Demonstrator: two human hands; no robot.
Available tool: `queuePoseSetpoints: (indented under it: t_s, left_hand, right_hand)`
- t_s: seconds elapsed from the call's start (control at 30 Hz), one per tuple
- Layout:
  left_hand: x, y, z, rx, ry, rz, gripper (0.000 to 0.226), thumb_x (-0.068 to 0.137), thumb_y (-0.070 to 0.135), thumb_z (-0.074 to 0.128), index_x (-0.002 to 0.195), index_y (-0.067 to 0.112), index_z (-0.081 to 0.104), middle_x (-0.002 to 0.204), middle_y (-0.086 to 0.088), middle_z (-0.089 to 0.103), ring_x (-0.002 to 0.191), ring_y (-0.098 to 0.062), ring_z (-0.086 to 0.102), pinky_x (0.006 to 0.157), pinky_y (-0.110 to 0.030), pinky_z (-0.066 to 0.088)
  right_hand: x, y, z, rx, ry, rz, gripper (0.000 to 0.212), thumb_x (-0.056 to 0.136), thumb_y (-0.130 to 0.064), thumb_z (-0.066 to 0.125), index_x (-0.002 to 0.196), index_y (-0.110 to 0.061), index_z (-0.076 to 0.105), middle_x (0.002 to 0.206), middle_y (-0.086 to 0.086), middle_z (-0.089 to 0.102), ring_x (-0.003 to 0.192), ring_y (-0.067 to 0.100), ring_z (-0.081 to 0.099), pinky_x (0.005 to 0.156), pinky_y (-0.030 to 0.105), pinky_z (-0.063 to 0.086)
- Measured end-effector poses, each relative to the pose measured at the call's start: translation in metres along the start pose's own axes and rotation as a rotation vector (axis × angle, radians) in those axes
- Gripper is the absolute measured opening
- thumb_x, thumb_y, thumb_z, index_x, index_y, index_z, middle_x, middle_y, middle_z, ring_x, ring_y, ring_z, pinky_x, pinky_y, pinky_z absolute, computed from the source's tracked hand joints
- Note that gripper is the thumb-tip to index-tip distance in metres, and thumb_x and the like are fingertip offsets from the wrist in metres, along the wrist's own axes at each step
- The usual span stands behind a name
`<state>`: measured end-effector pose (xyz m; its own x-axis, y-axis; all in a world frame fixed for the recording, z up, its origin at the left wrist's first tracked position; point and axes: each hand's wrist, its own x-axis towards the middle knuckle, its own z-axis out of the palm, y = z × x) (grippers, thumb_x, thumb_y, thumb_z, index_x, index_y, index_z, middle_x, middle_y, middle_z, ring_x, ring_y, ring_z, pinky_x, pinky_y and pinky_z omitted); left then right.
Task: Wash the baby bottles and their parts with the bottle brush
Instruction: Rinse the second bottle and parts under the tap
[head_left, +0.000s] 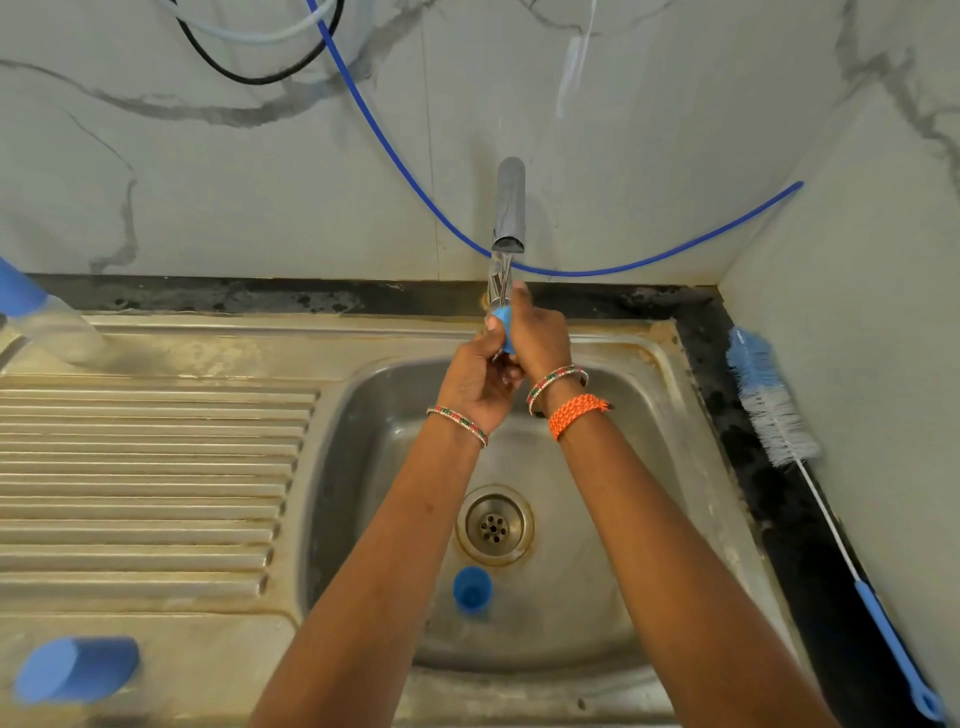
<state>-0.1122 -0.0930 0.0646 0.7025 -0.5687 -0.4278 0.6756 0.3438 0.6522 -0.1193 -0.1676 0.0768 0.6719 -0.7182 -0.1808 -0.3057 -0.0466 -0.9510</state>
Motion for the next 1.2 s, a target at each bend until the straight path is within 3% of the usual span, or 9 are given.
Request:
queuePoseSetpoints:
  t_s: [0.2,0.47,0.57,0.67,0.8,0.87,1.0,1.1,1.2]
  left_hand:
    - [0.004,0.001,-0.01,-0.04,0.067,-0.004,0.025,0.097,0.031,0.048,0.097,0.011,0.063,0.069,0.0,0.06,0.057,-0.008,0.051,0.057,-0.021,0.041]
    - [0.009,0.005,-0.011,-0.025,0.055,-0.119,0.043,0.101,0.041,0.031,0.1,0.011,0.061,0.08,-0.006,0.061,0.07,-0.016,0.056,0.061,-0.028,0.047]
    - [0.014,0.012,-0.008,0.02,0.086,-0.121,0.044,0.101,0.04,0.03,0.086,0.011,0.059,0.06,-0.002,0.056,0.049,-0.01,0.051,0.046,-0.018,0.043]
    - [0.023,0.022,-0.007,0.004,0.089,-0.136,0.038,0.1,0.034,0.033,0.087,0.011,0.059,0.065,-0.005,0.063,0.059,-0.014,0.059,0.054,-0.023,0.049]
    - [0.025,0.029,-0.011,0.014,0.002,-0.15,0.028,0.098,0.024,0.039,0.093,0.006,0.06,0.057,-0.003,0.062,0.041,-0.008,0.051,0.044,-0.018,0.046]
    - [0.026,0.027,-0.014,0.009,-0.031,-0.137,0.026,0.098,0.022,0.042,0.1,0.004,0.061,0.062,-0.004,0.064,0.045,-0.008,0.052,0.05,-0.018,0.046]
    - [0.025,0.022,-0.017,-0.001,-0.073,-0.093,0.024,0.1,0.019,0.042,0.105,0.004,0.06,0.061,-0.004,0.065,0.044,-0.006,0.054,0.05,-0.016,0.051]
    - [0.024,0.027,-0.02,0.042,-0.077,-0.011,0.023,0.099,0.013,0.043,0.111,0.002,0.06,0.076,-0.007,0.068,0.059,-0.01,0.065,0.055,-0.019,0.055]
    - [0.025,0.034,-0.026,0.153,-0.072,0.015,0.031,0.098,0.012,0.045,0.125,-0.003,0.053,0.091,-0.011,0.065,0.072,-0.015,0.067,0.062,-0.024,0.058]
  right_hand:
    - [-0.008,0.011,0.004,-0.088,-0.136,-0.112,0.049,0.099,-0.044,0.039,0.082,-0.005,0.064,0.069,0.004,0.057,0.067,0.016,0.054,0.069,0.032,0.046]
    - [-0.005,0.015,0.012,-0.103,-0.033,-0.069,0.045,0.097,-0.044,0.045,0.094,-0.004,0.067,0.088,0.011,0.064,0.077,0.019,0.057,0.062,0.026,0.044]
    - [-0.008,0.015,0.012,-0.078,-0.06,-0.074,0.039,0.099,-0.04,0.042,0.106,-0.008,0.062,0.097,0.01,0.064,0.08,0.017,0.06,0.07,0.029,0.051]
    - [-0.013,0.014,0.008,-0.164,-0.092,-0.202,0.027,0.094,-0.021,0.055,0.117,-0.009,0.062,0.111,0.011,0.064,0.1,0.023,0.06,0.09,0.037,0.05]
    - [-0.021,0.021,-0.004,-0.353,-0.037,-0.455,0.028,0.084,-0.005,0.066,0.111,-0.006,0.069,0.113,0.011,0.066,0.102,0.022,0.061,0.092,0.028,0.049]
    - [-0.022,0.024,-0.009,-0.461,-0.009,-0.527,0.032,0.086,-0.007,0.064,0.117,-0.009,0.066,0.123,0.009,0.062,0.112,0.024,0.056,0.097,0.036,0.048]
    - [-0.025,0.027,-0.015,-0.748,0.038,-0.585,0.039,0.086,-0.008,0.058,0.122,-0.018,0.064,0.151,0.009,0.033,0.139,0.029,0.022,0.108,0.044,0.023]
    - [-0.029,0.031,-0.021,-0.704,-0.108,-0.528,0.048,0.082,-0.011,0.063,0.128,-0.026,0.059,0.158,0.004,0.018,0.143,0.027,0.008,0.11,0.042,0.015]
    - [-0.016,0.037,-0.042,-1.019,-0.113,-0.671,0.066,0.076,-0.009,0.064,0.13,-0.045,0.052,0.159,0.006,0.014,0.144,0.034,0.008,0.107,0.053,0.018]
